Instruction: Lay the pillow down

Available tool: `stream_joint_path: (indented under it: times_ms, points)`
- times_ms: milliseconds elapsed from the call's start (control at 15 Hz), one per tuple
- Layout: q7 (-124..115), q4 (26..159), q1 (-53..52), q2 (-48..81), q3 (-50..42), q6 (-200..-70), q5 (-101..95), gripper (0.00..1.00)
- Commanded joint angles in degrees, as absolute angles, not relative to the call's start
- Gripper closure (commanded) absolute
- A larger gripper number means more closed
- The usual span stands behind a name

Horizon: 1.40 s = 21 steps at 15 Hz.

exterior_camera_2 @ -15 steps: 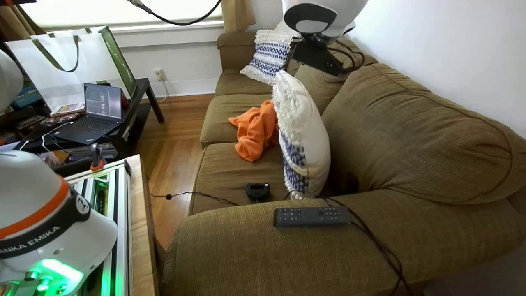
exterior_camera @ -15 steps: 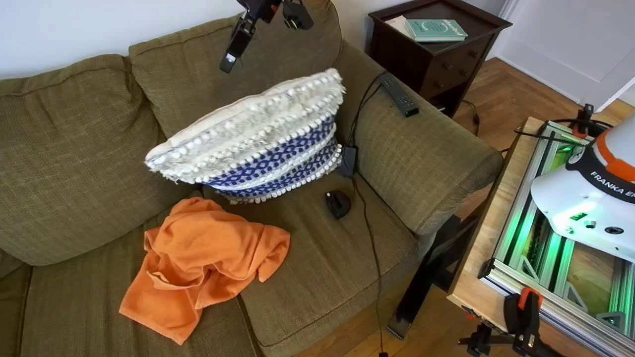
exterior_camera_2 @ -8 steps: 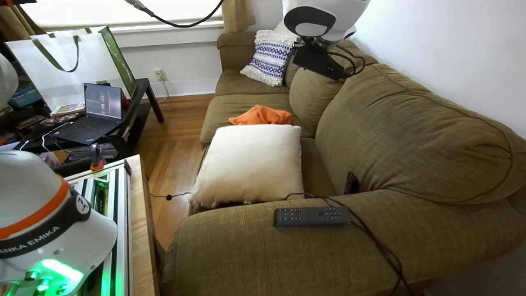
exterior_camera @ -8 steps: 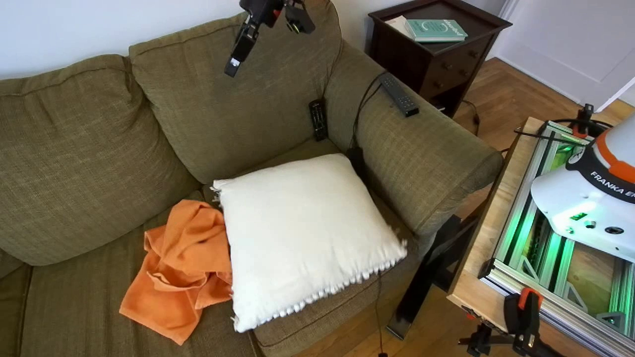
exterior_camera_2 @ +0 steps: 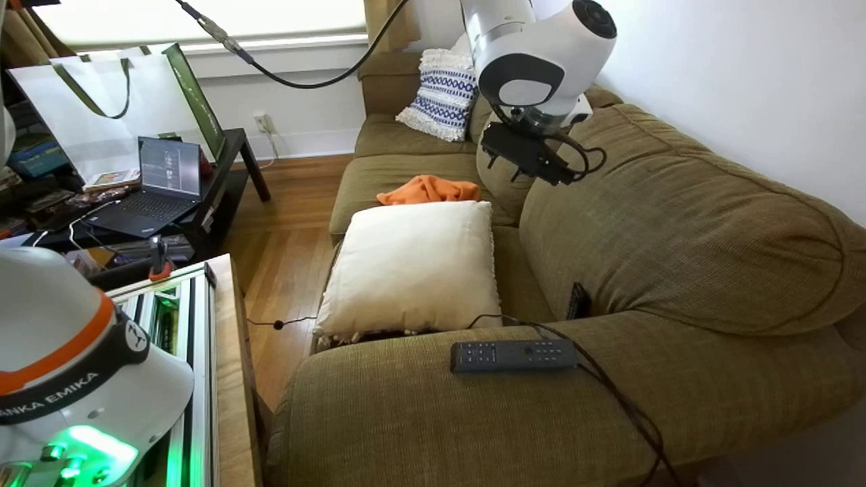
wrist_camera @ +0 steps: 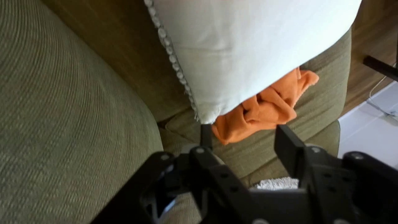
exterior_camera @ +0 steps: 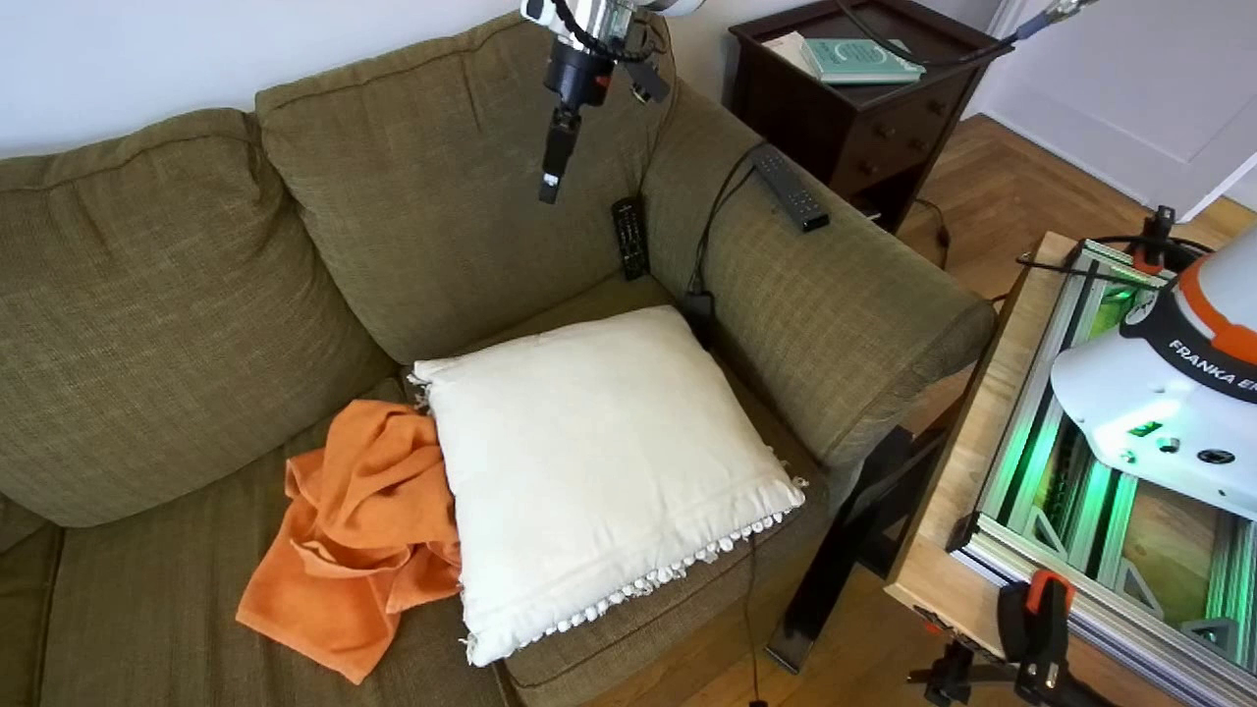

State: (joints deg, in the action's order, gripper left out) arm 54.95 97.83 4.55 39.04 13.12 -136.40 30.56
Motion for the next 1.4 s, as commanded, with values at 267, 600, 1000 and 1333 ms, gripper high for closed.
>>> stream_joint_path:
  times_ms: [267,600,1000,1333]
  points:
    - [36.29,95.74,3.32,39.14,10.36,-118.03,20.81,0.0]
    - [30.2,105.58,3.77,29.1,10.47,-123.2,22.12,0.0]
    - [27.04,122.71,3.92,11.9,8.49,-141.23,21.41,0.0]
    - [21.13,132.91,3.4,0.77,5.46,-146.79,20.66,0.0]
